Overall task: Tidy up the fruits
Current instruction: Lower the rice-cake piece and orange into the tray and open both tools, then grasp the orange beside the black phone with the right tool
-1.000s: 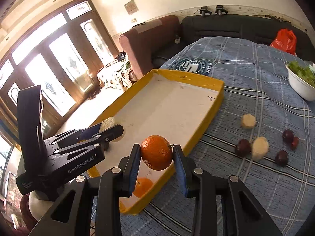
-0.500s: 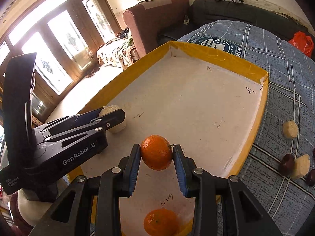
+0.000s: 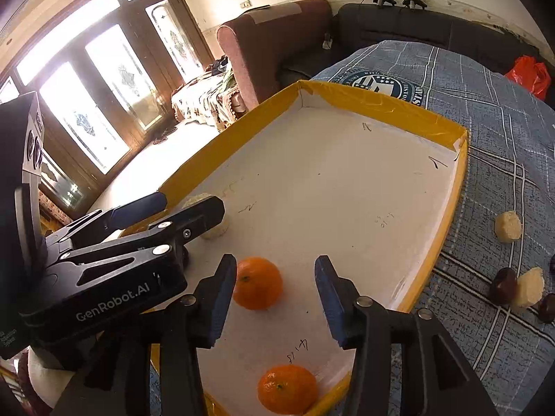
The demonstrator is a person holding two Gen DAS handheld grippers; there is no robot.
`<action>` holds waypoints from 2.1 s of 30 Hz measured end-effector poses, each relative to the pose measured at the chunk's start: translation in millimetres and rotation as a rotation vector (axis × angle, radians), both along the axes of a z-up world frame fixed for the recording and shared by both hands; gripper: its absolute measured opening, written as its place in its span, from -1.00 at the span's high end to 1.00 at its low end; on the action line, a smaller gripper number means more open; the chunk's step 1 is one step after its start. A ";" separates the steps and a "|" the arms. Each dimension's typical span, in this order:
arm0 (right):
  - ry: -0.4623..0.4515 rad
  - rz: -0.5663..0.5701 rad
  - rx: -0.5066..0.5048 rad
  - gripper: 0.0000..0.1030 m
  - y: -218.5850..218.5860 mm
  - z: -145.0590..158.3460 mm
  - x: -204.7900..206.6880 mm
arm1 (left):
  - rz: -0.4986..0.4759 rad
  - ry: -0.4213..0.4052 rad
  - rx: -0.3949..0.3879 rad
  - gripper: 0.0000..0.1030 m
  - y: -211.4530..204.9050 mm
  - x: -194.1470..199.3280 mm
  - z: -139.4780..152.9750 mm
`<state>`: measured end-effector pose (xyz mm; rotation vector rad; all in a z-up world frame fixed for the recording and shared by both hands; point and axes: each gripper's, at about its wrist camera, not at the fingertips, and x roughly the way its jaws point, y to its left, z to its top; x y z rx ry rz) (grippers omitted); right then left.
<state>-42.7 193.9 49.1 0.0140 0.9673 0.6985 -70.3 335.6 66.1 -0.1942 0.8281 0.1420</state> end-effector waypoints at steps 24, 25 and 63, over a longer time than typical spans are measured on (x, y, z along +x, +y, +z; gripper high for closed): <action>-0.035 -0.350 0.090 -0.19 -205.0 9.6 -59.9 | -0.404 0.000 -0.098 -0.72 -184.6 -43.1 32.1; -0.032 -0.381 0.087 -0.19 -221.1 6.8 -60.9 | -0.426 0.014 -0.094 -0.72 -195.6 -43.2 27.2; -0.063 -0.778 -0.064 0.61 -425.5 5.3 -58.5 | -0.571 0.164 -0.060 -0.92 -275.5 -28.5 -54.8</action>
